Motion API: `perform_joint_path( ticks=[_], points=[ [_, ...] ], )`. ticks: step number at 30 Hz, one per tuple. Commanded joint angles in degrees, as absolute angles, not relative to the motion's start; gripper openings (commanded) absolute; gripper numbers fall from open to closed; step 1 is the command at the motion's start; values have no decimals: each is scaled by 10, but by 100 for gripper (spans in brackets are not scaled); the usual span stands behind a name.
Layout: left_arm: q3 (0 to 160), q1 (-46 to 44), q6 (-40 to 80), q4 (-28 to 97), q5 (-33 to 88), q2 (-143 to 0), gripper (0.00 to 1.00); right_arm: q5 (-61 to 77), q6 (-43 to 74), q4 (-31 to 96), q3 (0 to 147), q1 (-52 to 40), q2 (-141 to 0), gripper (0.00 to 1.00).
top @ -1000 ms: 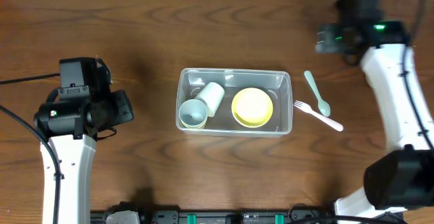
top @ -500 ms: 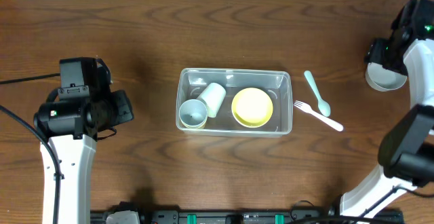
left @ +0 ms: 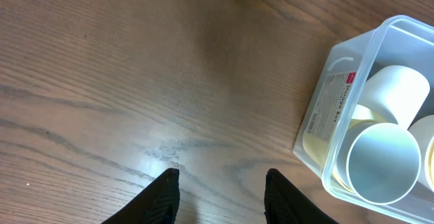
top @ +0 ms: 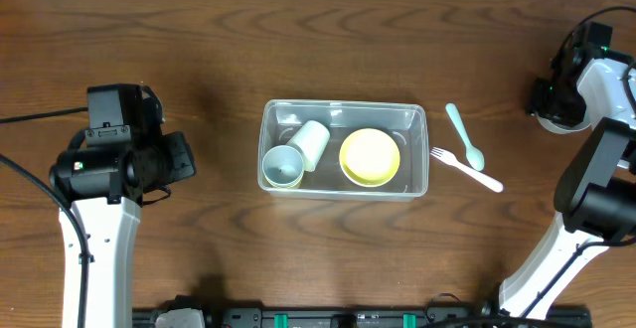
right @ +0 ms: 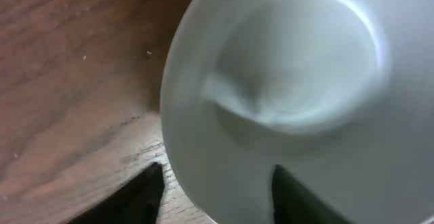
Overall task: Pack container
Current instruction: 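Reach the right gripper to the white bowl at the right edge and grasp it, then carry the white bowl with the right gripper over the container and lower it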
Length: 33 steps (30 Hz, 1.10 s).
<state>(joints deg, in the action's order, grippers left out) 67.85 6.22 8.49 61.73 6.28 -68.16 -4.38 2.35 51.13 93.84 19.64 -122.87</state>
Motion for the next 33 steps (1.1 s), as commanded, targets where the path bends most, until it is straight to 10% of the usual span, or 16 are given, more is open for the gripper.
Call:
perform_joint_path(
  ticks=[1, 9, 23, 33],
  points=[
    [680, 65, 73, 621, 69, -685, 42, -40, 25, 513, 944, 199, -1229, 33],
    [680, 65, 73, 621, 69, -685, 42, -40, 25, 516, 944, 198, -1229, 1],
    [680, 65, 73, 624, 69, -685, 42, 53, -4, 573, 955, 129, -1090, 1],
    [680, 65, 73, 632, 69, -685, 42, 56, -61, 621, 955, -98, -917, 1]
  ],
)
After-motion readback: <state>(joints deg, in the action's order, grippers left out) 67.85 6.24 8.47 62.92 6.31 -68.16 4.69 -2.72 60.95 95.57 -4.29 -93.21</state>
